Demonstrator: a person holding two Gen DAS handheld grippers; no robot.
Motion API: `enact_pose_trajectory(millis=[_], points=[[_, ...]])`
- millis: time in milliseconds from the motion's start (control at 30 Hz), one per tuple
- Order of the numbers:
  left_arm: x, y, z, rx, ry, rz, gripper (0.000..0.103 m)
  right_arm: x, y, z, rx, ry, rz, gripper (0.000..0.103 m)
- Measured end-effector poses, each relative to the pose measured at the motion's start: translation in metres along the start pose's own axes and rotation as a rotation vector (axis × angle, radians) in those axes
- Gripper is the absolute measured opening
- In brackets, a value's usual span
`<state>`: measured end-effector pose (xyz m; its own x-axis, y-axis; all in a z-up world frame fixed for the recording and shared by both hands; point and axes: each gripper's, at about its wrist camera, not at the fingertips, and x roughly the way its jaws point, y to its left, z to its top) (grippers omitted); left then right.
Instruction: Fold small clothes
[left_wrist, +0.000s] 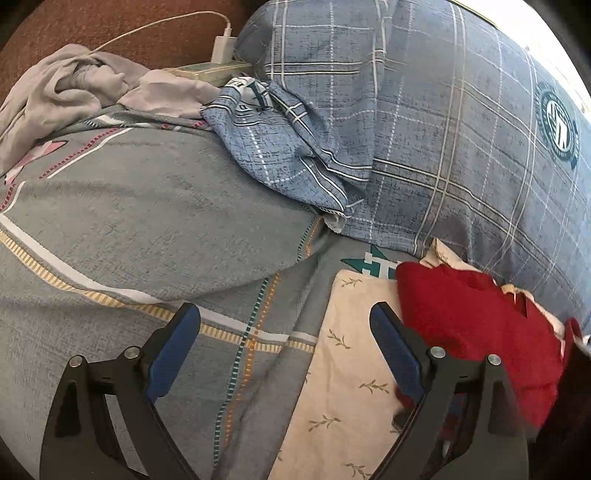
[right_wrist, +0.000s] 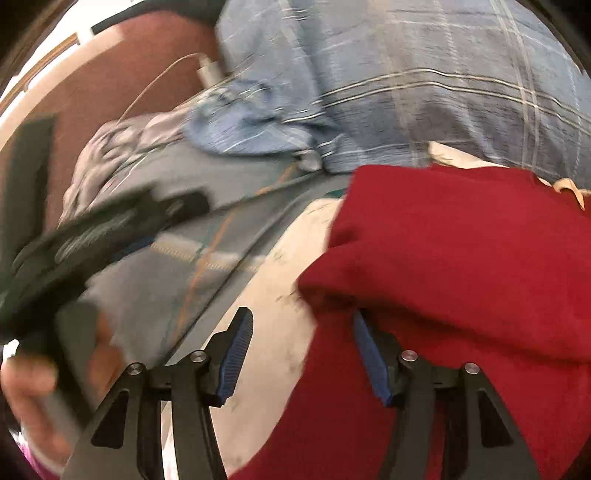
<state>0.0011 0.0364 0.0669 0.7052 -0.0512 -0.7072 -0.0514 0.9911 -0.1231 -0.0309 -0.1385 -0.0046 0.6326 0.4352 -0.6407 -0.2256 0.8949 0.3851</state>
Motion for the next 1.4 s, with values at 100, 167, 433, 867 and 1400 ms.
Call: enact_pose_trajectory(millis=[100, 167, 433, 867, 1400], points=[[-0.001, 0.001, 0.001, 0.0, -0.011, 0.004, 0.094, 0.004, 0.004, 0.011, -0.002, -0.042, 0.028, 0.06], [0.0, 0.002, 0.002, -0.003, -0.007, 0.002, 0.094, 0.01, 0.013, 0.013, -0.032, -0.024, 0.069, 0.06], [0.005, -0.013, -0.003, 0.03, 0.007, -0.026, 0.094, -0.008, 0.014, -0.01, -0.052, 0.035, 0.157, 0.058], [0.006, -0.081, -0.034, 0.241, 0.045, -0.13, 0.094, -0.165, -0.137, -0.017, 0.107, -0.161, -0.591, 0.062], [0.033, -0.092, -0.052, 0.274, 0.13, -0.119, 0.095, -0.154, -0.215, -0.019, 0.232, -0.067, -0.688, 0.01]])
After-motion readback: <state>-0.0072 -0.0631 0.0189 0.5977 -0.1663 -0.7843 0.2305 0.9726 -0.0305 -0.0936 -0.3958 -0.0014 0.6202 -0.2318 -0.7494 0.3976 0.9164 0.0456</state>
